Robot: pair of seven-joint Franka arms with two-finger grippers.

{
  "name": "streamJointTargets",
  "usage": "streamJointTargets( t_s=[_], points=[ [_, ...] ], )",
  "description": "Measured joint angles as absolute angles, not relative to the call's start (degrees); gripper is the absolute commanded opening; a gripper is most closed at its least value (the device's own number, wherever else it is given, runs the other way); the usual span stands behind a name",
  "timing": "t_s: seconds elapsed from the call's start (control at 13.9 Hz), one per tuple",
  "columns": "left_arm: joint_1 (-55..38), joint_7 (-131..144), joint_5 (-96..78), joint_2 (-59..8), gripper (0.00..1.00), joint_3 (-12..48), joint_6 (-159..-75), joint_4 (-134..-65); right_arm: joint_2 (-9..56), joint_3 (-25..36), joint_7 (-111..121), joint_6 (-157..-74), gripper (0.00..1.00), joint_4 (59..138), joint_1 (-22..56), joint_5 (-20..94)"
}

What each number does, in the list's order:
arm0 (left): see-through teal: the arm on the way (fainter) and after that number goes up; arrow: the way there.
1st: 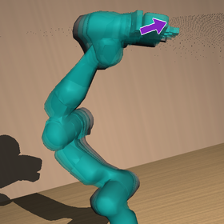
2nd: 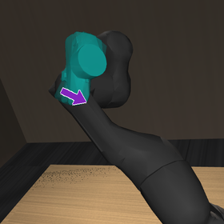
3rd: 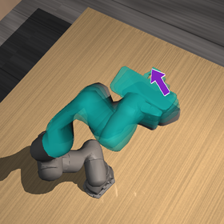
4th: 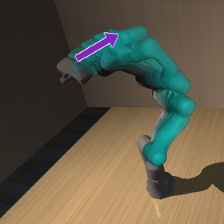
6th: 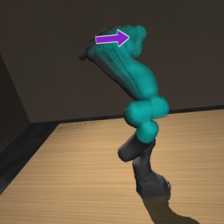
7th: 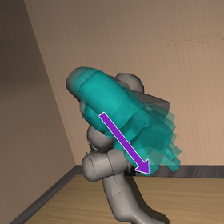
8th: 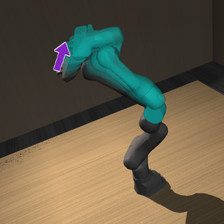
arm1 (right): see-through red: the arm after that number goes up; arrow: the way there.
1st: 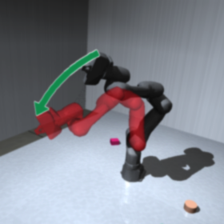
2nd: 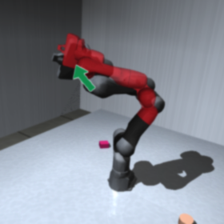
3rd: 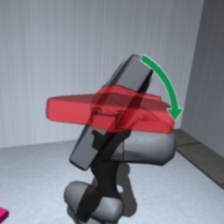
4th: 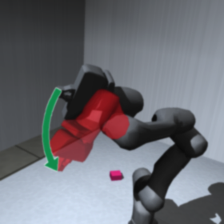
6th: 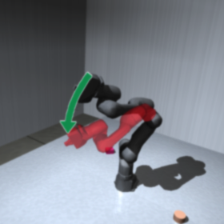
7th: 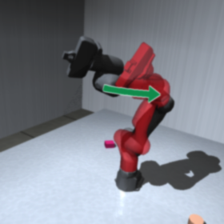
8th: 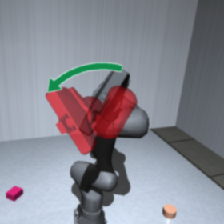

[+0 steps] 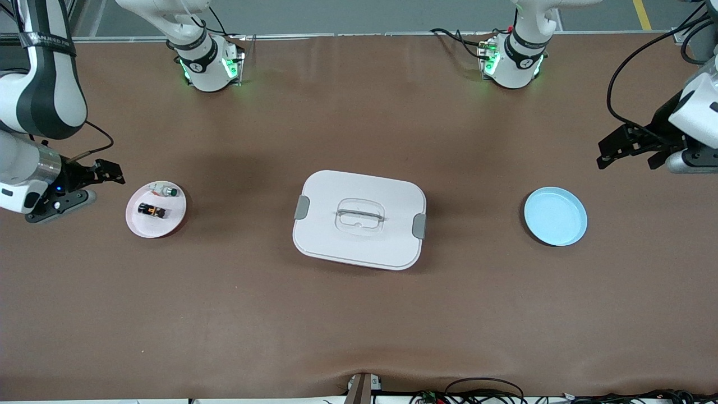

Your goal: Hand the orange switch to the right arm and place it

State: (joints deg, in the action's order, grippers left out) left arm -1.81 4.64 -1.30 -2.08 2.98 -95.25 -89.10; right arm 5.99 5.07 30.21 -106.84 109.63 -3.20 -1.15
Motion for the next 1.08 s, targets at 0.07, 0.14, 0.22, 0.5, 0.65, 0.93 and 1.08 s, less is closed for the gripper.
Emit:
streamJointTargets(
  t_s=[0.07,0.14,0.22,0.5,0.65,0.93,1.08],
  points=[
    [-1.8,4.6,-1.3,-3.0,1.0,3.0,-95.3,-88.2,5.8,5.0,28.4,-106.4,1.0,109.2,-3.1,-1.1],
    [-1.8,4.6,-1.3,-3.8,1.0,3.0,-95.3,-87.4,5.6,5.0,27.4,-105.5,1.0,108.5,-3.0,-1.1],
    [-1.7,4.7,-1.3,-4.4,1.0,3.0,-95.3,-86.9,5.3,5.0,27.0,-103.9,1.0,107.4,-3.0,-1.1],
    [-1.4,4.7,-1.3,-5.0,1.0,3.0,-95.1,-86.7,4.7,5.1,26.3,-97.6,1.0,102.3,-3.0,-1.1],
    [-1.4,4.7,-1.3,-5.0,1.0,3.0,-95.1,-86.6,4.7,5.2,26.2,-95.7,1.0,99.6,-3.0,-1.1],
    [-1.6,4.7,-1.3,-5.0,1.0,3.0,-95.0,-86.2,4.7,5.5,24.3,-89.4,1.0,93.0,-3.1,-1.1],
    [-1.7,4.7,-1.3,-5.0,1.0,3.0,-95.0,-86.1,4.7,5.5,20.4,-86.9,1.0,90.8,-3.0,-1.1]
  ],
)
